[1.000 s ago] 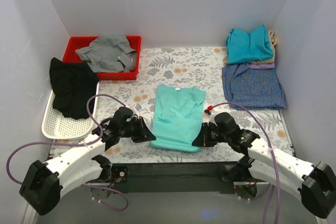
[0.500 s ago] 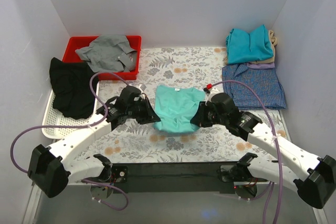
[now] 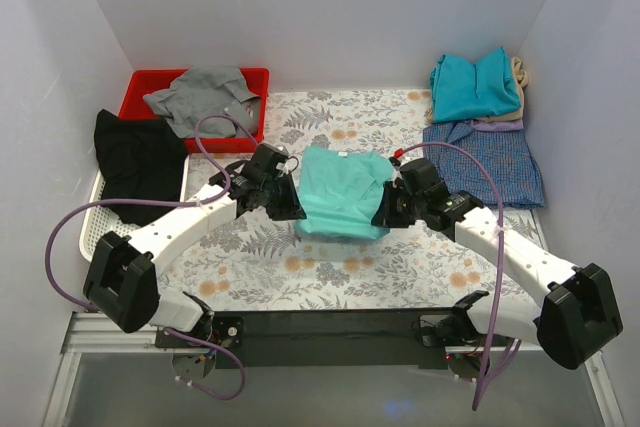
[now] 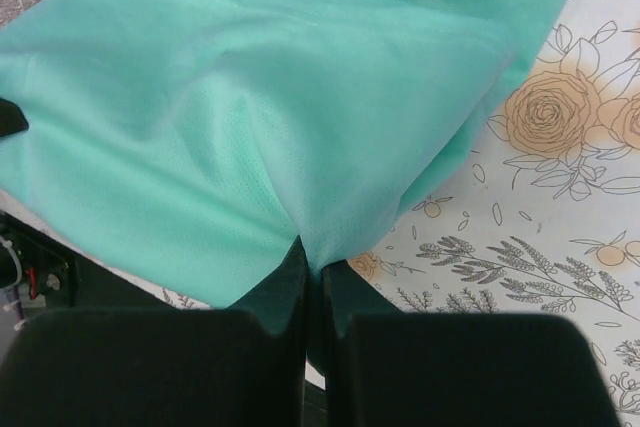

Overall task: Fold and stack the t-shirts
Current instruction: Fold the tshirt

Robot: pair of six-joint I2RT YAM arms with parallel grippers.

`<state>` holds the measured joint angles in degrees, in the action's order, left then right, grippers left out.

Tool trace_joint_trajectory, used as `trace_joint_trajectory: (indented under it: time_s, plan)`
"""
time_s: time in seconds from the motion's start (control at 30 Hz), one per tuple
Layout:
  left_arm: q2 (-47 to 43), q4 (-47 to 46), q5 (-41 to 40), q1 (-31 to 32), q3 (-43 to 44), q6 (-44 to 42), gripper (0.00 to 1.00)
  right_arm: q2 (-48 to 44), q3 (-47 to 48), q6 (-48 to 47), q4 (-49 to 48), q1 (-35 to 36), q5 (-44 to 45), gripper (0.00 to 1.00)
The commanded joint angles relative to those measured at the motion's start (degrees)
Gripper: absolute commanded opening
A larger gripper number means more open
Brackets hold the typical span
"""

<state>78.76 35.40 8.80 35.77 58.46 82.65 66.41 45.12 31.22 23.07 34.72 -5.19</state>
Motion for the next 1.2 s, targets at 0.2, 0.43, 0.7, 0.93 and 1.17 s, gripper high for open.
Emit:
trace_joint_trajectory:
  time_s: [0.2, 0.43, 0.7, 0.93, 1.17]
  plan:
    - [3.85, 3.71, -1.69, -5.7, 6.39, -5.74, 0.3, 4.07, 2.68, -0.99, 0.31, -5.01, -13.08, 0.01]
    - [14.04, 8.02, 4.47, -10.19, 16.94, -11.02, 0.32, 15.74, 11.73, -1.77, 1.01, -9.14, -20.47, 0.01]
    - [16.7, 6.89, 10.51, -11.51, 17.93, -12.96, 0.5, 22.97, 16.5, -4.94, 2.86, -10.29, -24.69, 0.01]
    - [8.18, 0.29, 17.66, -10.81, 1.6, -9.54, 0.63, 20.07, 9.11, -5.03, 1.8, -10.29, -21.44, 0.01]
    - [-1.39, -12.87, 15.64, -5.63, -16.33, -0.41, 0.73, 18.14, 5.85, -4.24, 0.31, -10.2, -19.95, 0.01]
